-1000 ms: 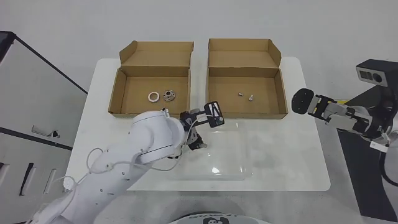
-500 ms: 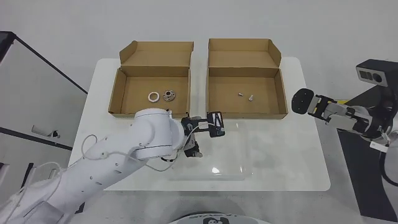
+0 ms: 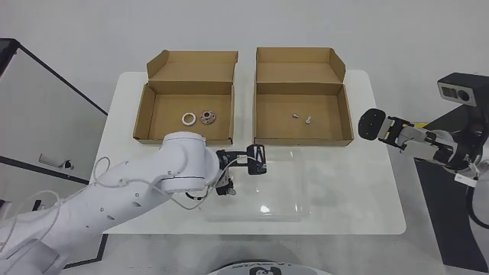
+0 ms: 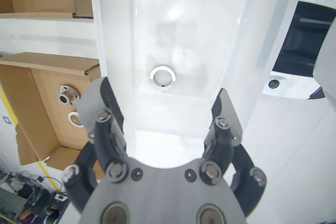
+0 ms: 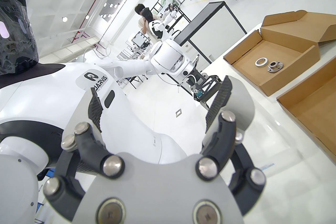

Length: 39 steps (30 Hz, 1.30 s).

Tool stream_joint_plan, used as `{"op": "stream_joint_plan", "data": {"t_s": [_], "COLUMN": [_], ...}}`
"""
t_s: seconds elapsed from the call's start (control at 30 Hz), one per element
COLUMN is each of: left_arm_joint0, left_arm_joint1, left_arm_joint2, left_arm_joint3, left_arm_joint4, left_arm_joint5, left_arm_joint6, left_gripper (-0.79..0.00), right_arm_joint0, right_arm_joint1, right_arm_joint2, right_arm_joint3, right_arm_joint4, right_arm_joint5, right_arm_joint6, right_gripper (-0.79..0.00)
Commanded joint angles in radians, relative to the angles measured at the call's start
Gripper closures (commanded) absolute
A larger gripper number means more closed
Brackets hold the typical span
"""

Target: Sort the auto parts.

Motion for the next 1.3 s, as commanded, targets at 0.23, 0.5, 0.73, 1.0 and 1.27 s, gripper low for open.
{"op": "stream_joint_plan", "data": {"t_s": [0.23, 0.5, 0.73, 1.0, 1.27], "left_arm_joint0": [0.029, 0.037, 0.043, 0.031, 0.025], "left_arm_joint1": [0.012, -0.002, -0.016, -0.036, -0.050], "left_arm_joint2": [0.012, 0.044, 0.082, 0.102, 0.105], "left_arm_joint3": [0.019, 0.061, 0.110, 0.156, 0.194], "left_arm_joint4": [0.043, 0.175, 0.235, 0.279, 0.282], "left_arm_joint5": [-0.026, -0.080, -0.140, -0.159, -0.164], "left_arm_joint6": [0.035, 0.131, 0.165, 0.179, 0.186], "left_gripper": [-0.391, -0.391, -0.413, -0.385, -0.360], "right_arm_joint0": [0.000, 0.000, 0.000, 0.000, 0.000], "right_arm_joint1": [0.000, 0.000, 0.000, 0.000, 0.000], "right_arm_joint2": [0.000, 0.000, 0.000, 0.000, 0.000], "right_arm_joint3": [0.000, 0.000, 0.000, 0.000, 0.000], "right_arm_joint4": [0.000, 0.000, 0.000, 0.000, 0.000], "right_arm_joint5": [0.000, 0.000, 0.000, 0.000, 0.000], "right_arm_joint6": [0.000, 0.000, 0.000, 0.000, 0.000], "right_gripper": [-0.785, -0.785, -0.785, -0.785, -0.785]}}
